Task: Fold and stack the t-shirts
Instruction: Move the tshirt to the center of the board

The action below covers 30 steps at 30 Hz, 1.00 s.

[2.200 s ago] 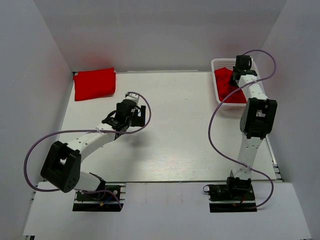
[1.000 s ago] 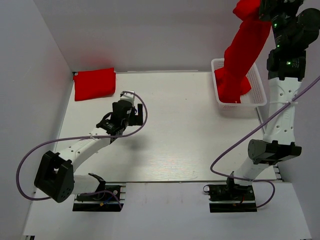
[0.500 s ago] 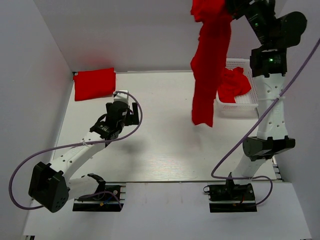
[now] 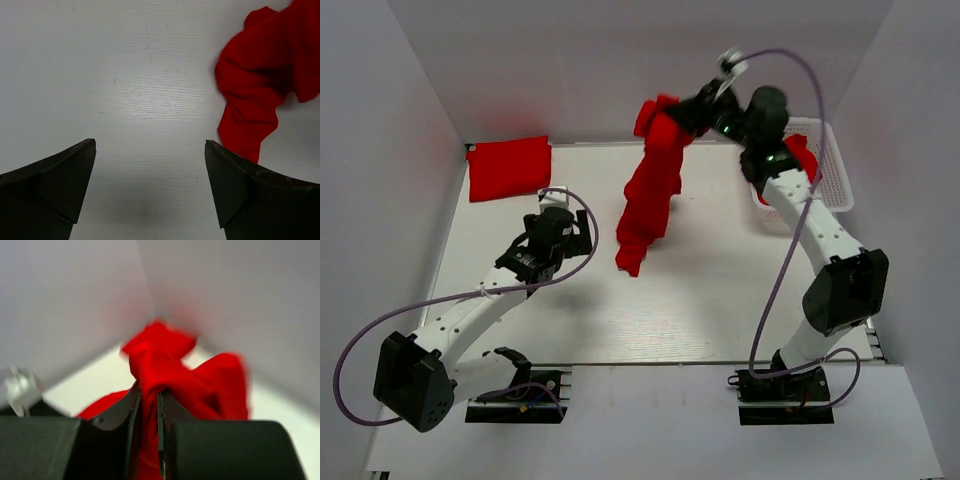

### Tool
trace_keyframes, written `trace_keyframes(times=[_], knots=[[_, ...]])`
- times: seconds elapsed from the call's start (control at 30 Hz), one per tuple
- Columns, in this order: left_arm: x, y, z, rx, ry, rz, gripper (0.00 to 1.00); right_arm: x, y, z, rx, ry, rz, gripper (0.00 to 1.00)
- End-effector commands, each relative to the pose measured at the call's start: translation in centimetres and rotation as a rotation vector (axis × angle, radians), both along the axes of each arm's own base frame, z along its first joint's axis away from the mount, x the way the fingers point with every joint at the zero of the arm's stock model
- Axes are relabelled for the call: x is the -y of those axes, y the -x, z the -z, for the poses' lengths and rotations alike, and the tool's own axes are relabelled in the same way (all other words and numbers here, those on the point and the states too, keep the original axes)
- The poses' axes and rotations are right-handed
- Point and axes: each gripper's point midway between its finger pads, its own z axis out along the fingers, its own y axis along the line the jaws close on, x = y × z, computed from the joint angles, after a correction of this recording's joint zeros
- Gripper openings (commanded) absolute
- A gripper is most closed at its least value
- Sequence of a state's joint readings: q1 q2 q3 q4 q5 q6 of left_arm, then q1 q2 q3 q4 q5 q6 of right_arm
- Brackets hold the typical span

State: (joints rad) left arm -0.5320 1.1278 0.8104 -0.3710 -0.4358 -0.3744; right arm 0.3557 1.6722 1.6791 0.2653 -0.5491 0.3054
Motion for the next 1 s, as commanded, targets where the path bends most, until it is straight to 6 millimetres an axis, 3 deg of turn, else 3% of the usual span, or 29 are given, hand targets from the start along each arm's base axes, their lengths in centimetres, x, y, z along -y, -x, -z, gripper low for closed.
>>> trace_keyframes(times=[0.0, 0.03, 0.1, 0.13, 0.2, 0.23, 0.27, 0.37, 0.5, 0.53, 0.57, 0.63, 0.8, 0.83, 0.97], knots=[[-0.8, 0.6, -0.5, 0.016, 0.030, -0.048, 1.00, -2.7, 2.2, 6.1, -0.035, 0.068, -0.036, 0.00], [-0.9, 0.9, 0.0, 0.000, 0.028, -0.053, 1.00, -3.4, 2.0, 12.7, -0.160, 0.124, -0.053, 0.00], [-0.7, 0.9, 0.5, -0.014, 0.025, -0.046, 1.00, -4.2, 2.2, 17.1, -0.260, 0.148, -0.068, 0.00], [-0.8, 1.0, 0.9, -0.030, 0.023, -0.052, 1.00, -4.9, 2.6, 21.8, -0.355, 0.189, -0.098, 0.16], [-0.7, 1.1, 1.3, -0.045, 0.030, -0.063, 1.00, -5.0, 3.0, 26.0, -0.455, 0.219, -0.084, 0.50], [-0.7, 1.1, 1.3, -0.045, 0.041, -0.071, 1.00, -4.8, 2.9, 27.6, -0.490, 0.243, -0.051, 0.60], [-0.8, 1.3, 1.4, -0.053, 0.037, -0.071, 1.00, -4.7, 2.9, 28.3, -0.497, 0.263, -0.043, 0.87], [-0.6, 1.1, 1.3, -0.044, 0.050, -0.076, 1.00, -3.7, 2.0, 29.1, -0.512, 0.326, 0.055, 0.90], [-0.9, 1.0, 1.2, -0.034, 0.072, -0.096, 1.00, -0.7, 0.9, 26.5, -0.459, 0.336, 0.235, 0.90], [-0.9, 1.0, 1.2, -0.034, 0.072, -0.096, 1.00, -0.1, 1.0, 24.9, -0.430, 0.322, 0.261, 0.90], [-0.8, 0.9, 1.0, -0.025, 0.078, -0.096, 1.00, 0.7, 1.1, 25.2, -0.434, 0.336, 0.301, 0.90], [0.0, 0.8, 0.9, -0.027, 0.105, -0.067, 1.00, 2.5, 1.4, 23.3, -0.384, 0.330, 0.378, 0.90], [1.7, 0.7, 0.6, -0.012, 0.136, 0.044, 1.00, 6.0, 3.9, 24.0, -0.416, 0.348, 0.482, 0.90], [1.9, 0.8, 0.6, -0.015, 0.132, 0.061, 1.00, 7.1, 4.4, 25.0, -0.438, 0.361, 0.535, 0.90], [3.4, 0.8, 0.7, -0.016, 0.164, 0.140, 1.00, 9.0, 4.8, 26.0, -0.489, 0.361, 0.623, 0.90]])
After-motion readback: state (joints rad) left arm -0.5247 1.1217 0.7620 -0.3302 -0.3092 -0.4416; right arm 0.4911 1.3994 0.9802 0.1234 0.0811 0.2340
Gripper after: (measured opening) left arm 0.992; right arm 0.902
